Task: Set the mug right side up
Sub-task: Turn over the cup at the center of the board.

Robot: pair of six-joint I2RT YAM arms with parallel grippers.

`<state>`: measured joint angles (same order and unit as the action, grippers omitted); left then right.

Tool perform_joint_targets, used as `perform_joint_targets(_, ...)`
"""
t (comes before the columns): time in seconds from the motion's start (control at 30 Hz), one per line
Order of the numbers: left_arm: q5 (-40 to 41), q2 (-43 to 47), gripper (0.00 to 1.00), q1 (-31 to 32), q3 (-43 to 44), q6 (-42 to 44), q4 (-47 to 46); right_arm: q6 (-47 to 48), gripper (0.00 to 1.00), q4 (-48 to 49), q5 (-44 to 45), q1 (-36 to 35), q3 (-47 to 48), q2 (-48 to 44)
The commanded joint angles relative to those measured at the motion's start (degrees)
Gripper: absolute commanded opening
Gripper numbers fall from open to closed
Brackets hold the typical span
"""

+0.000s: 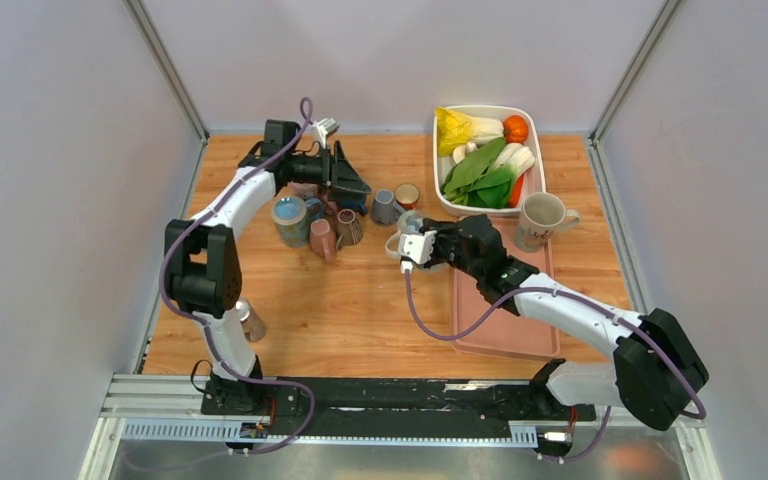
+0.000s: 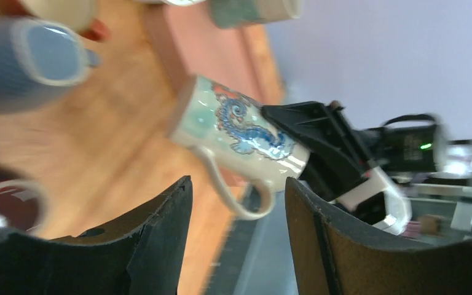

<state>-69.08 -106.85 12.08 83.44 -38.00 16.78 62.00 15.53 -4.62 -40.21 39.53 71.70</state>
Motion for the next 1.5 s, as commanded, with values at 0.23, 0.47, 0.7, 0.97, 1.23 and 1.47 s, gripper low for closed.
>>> perform_joint_targets(0.23, 16.8, 29.7, 0.68, 0.0, -18.4, 57.7, 5.7, -8.6, 0.0, -42.2, -9.4, 0.0, 18.7, 3.0)
perform_joint_targets(0.47, 21.2, 40.8, 0.69, 3.5, -29.8, 70.6, 5.5, -6.9, 0.05, -55.1, -15.1, 0.0, 26.5, 9.2)
perform_joint_targets(0.7, 21.5, 44.1, 0.68, 4.0, -35.1, 66.3, 4.2, -6.8, 0.07, -57.0, -14.8, 0.0, 31.1, 17.3)
perform_joint_targets(0.97, 22.6, 45.0, 0.69, 5.5, -36.6, 67.1, 5.3, -10.8, 0.28, -56.8, -15.1, 0.1, 34.4, 22.1)
perform_joint_targets(1.23, 23.0, 40.9, 0.74, 10.2, -34.3, 69.6, 9.1, -9.6, 0.7, -58.5, -15.7, 1.6, 34.9, 15.9)
perform_joint_targets(1.47, 20.7, 31.8, 0.76, 13.8, -29.5, 76.0, 11.9, -10.7, 0.95, -62.1, -15.8, 3.9, 35.3, 6.9)
